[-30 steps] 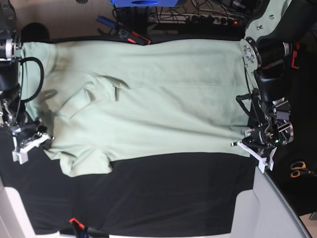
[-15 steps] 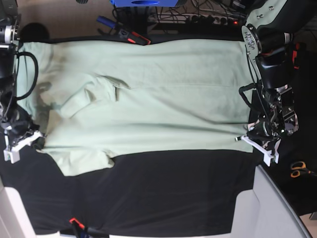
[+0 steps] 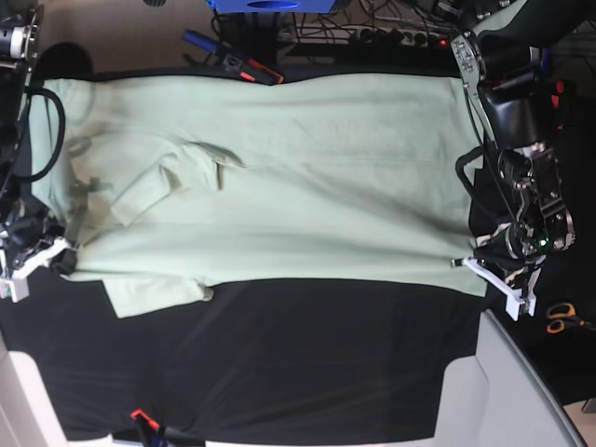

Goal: Fold the T-shirt properly
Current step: 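Lift the grasped edge with both grippers and fold it toward the shoulders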

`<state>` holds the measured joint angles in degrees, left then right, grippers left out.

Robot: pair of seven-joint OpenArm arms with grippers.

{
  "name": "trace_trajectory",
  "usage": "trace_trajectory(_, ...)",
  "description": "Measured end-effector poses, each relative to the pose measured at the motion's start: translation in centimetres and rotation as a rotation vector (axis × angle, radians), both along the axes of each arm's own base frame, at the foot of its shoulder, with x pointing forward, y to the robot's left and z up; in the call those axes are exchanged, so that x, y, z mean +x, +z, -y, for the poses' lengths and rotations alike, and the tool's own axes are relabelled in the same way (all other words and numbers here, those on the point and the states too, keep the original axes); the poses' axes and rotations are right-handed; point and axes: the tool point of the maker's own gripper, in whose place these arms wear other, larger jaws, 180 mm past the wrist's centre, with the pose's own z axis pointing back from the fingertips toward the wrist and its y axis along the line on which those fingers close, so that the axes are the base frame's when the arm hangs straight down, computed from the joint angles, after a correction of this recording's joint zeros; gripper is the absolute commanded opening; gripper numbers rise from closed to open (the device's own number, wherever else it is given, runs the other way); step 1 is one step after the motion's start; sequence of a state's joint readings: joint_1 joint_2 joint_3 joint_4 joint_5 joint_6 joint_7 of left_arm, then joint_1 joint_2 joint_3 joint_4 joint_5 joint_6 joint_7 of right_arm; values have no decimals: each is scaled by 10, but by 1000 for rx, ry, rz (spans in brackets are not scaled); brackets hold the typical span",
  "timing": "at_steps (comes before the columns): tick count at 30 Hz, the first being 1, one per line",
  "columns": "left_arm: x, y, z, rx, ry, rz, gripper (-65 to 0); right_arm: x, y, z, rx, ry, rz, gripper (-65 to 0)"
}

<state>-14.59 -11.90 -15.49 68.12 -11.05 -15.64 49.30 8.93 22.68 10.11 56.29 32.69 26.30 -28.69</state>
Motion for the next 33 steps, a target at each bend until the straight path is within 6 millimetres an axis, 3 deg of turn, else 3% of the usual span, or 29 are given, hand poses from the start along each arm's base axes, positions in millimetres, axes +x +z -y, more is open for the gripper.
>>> trace_trajectory(6,-30,-13,3,24,-11,-36,-650,-18,1,-1,-13,14,-23,-650)
trace_trajectory(12,-45,-13,6,42,-25,-37,-650,-39,0,10,-21,-12,-68,-650)
trace_trajectory(21,-78,-15,6,80,-44,-95,-650,-65,-12,-2,-9,2,-142,-650)
trace_trajectory(26,-96,-26,5,85,-46,-138,-650,-78,-20,-13,15,2,-168,-650)
trace_trajectory(33,-108,-33,5,85,-47,-163,-650,-89,-27,-15,19,2,-190,-650)
